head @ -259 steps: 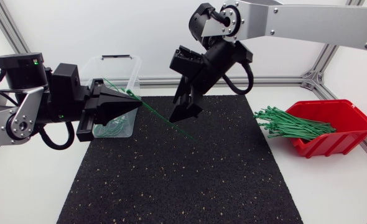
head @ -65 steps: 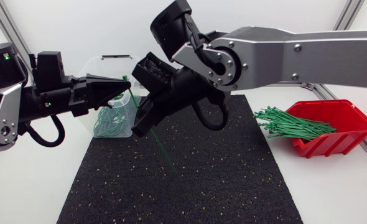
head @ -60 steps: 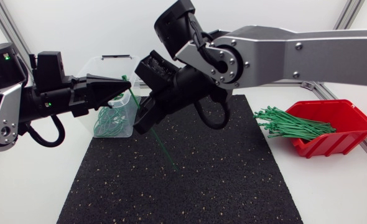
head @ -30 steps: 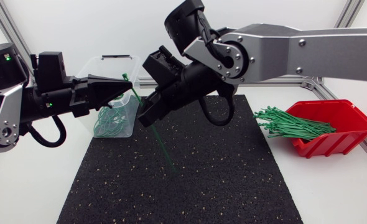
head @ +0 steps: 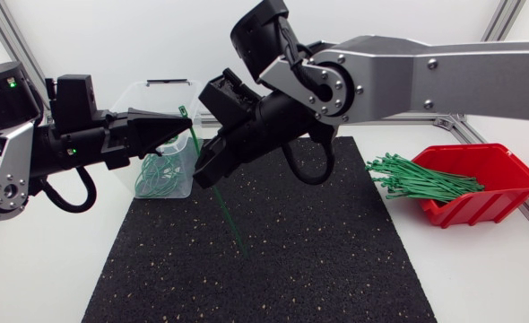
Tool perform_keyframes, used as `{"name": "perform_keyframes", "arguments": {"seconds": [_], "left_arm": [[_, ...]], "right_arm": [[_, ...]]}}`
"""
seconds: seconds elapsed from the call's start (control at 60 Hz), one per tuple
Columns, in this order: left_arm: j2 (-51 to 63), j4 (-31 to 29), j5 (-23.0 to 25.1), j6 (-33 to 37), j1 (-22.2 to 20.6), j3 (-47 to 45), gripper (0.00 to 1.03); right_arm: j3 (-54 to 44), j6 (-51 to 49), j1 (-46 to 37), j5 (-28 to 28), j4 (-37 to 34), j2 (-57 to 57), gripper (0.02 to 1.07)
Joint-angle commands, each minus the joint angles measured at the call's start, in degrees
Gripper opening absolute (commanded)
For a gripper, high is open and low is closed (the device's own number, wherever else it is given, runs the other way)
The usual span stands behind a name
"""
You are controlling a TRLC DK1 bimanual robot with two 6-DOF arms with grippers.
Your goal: Take a green cable tie from the red box, thread the tail through the head to close it, then place it in the transparent bin on the left.
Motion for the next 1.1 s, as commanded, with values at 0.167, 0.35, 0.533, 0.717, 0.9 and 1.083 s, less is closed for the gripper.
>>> {"name": "perform_keyframes", "arguments": {"seconds": [0.167,0.35,0.533,0.717,0.9,1.083], "left_arm": [[-0.16,1.15,0.01,-0.98,-0.44,-0.91,0.04],[-0.16,0.8,0.01,-1.16,-0.18,-0.65,0.04],[0.28,-2.28,1.24,-0.89,1.58,1.37,0.04],[0.72,-14.5,3.44,5.96,2.98,4.98,0.04],[-0.16,-29.17,3.44,15.54,4.04,9.19,0.04],[-0.95,-30.41,3.44,15.72,4.83,9.81,0.04]], "right_arm": [[-0.33,-0.01,1.32,0.64,0.16,1.38,0.08],[-0.95,-1.07,1.32,3.19,0.25,-0.29,0.08],[-0.33,-3.88,-1.75,4.86,-1.86,-1.78,0.7],[-0.42,-8.36,-4.13,6.17,-5.55,-3.98,0.75],[-1.56,-12.06,-5.88,7.05,-8.27,-7.14,0.75],[-3.76,-13.99,-5.62,7.05,-10.29,-9.69,0.76]]}}
